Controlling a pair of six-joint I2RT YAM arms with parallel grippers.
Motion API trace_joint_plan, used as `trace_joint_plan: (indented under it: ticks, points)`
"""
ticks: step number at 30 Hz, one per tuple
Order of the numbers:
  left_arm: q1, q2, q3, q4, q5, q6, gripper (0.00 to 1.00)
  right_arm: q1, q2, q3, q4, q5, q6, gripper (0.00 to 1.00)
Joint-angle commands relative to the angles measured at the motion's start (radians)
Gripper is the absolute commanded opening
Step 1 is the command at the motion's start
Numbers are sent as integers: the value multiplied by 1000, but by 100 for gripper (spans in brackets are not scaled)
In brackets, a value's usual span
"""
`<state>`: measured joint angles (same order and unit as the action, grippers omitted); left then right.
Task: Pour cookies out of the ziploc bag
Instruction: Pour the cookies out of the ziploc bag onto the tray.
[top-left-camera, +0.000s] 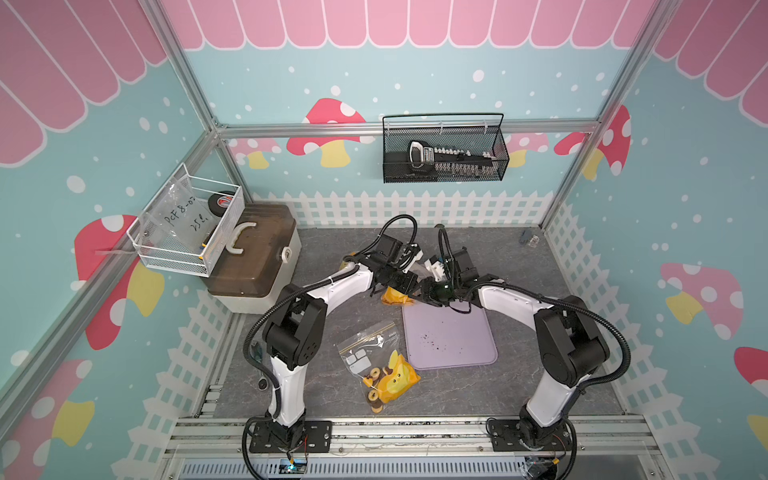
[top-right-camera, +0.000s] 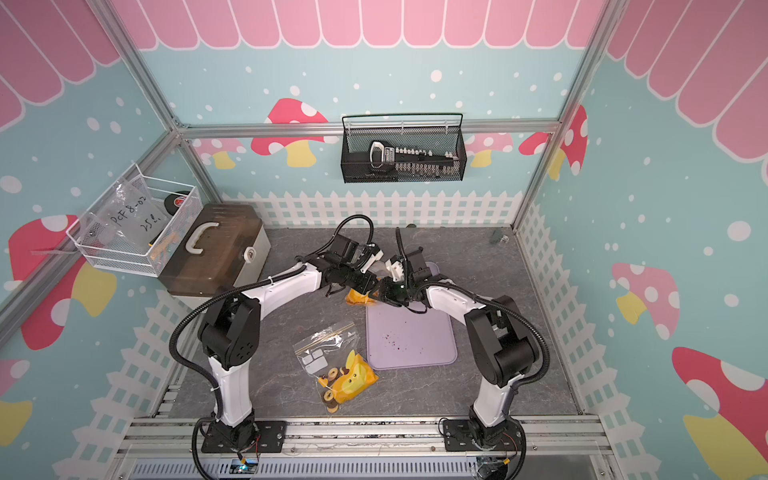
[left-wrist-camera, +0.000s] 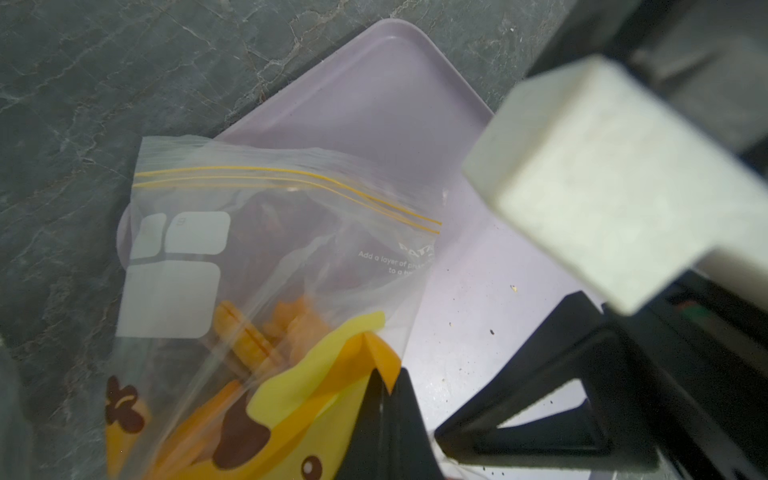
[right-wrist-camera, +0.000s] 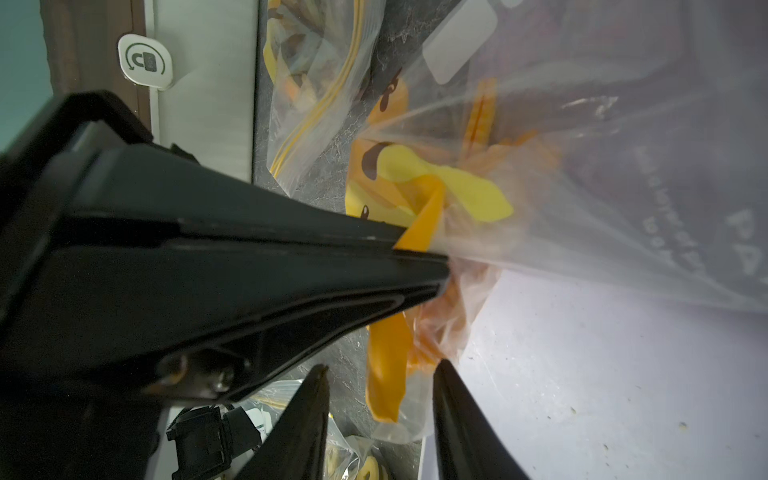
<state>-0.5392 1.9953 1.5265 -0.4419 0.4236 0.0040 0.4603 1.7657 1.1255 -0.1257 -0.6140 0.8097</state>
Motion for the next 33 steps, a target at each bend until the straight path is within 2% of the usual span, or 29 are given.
trace_joint_plan:
  ticks: [1,3,9,22,33]
  points:
    - [-5,13,29,6,24,2,0,12,17,18,11,0,11,40]
    - [-5,12,30,6,26,2,0,14,20,13,15,2,13,34]
    - [-5,11,25,6,25,2,0,14,23,16,28,-7,22,0]
    - [-23,16,31,7,69,-8,0,16,-35,-41,96,-32,87,0]
    - [-67,8,57,7,90,-31,0,16,-173,-118,109,6,117,0]
